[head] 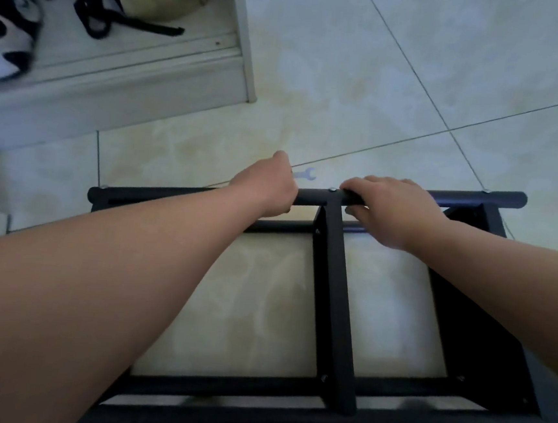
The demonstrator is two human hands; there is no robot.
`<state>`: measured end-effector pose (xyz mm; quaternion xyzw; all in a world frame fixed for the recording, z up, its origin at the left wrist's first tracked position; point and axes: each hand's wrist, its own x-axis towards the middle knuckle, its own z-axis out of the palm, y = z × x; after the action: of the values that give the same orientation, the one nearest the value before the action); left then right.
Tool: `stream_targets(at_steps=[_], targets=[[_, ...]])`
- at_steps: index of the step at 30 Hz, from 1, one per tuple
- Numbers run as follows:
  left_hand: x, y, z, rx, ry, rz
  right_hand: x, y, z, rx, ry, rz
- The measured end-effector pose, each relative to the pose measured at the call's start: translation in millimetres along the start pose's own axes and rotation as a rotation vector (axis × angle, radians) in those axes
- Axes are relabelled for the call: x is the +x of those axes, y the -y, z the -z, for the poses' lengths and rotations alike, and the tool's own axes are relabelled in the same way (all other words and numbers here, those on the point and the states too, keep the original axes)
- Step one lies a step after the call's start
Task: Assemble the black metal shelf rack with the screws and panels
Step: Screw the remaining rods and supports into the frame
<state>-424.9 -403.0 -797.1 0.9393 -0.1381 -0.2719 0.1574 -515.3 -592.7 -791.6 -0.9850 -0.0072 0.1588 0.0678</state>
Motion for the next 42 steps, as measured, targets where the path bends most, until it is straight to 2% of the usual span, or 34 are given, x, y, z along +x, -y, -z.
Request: stream_targets(at_steps=[3, 7, 15, 21, 26, 36, 42], targets=[[-5, 0, 6, -0.024, 0.036, -0.012, -8, 5, 7, -0.044, -0.036, -0.005], [-40, -4, 32, -0.035, -0.029, -0.048, -36, 23, 38, -0.040, -0.112, -0.011], [-177, -17, 76, -0.020, -0.102, -0.035, -146, 85, 100, -0.010, -0.142, 0.030], [-283, -11, 36, -0.059, -0.167, 0.055, -241, 126, 84, -0.015, -0.093, 0.035], [-343, -2, -5, -0.057, -0.211, 0.051, -298, 146, 57, -0.032, -0.076, -0.011], [-386, -1, -40, -0.098, -0.212, 0.051, -351, 154, 39, 0.041, -0.030, -0.069], [-405, 4, -64, -0.150, -0.134, 0.085, -369, 152, 23, 0.036, 0.069, -0.060]])
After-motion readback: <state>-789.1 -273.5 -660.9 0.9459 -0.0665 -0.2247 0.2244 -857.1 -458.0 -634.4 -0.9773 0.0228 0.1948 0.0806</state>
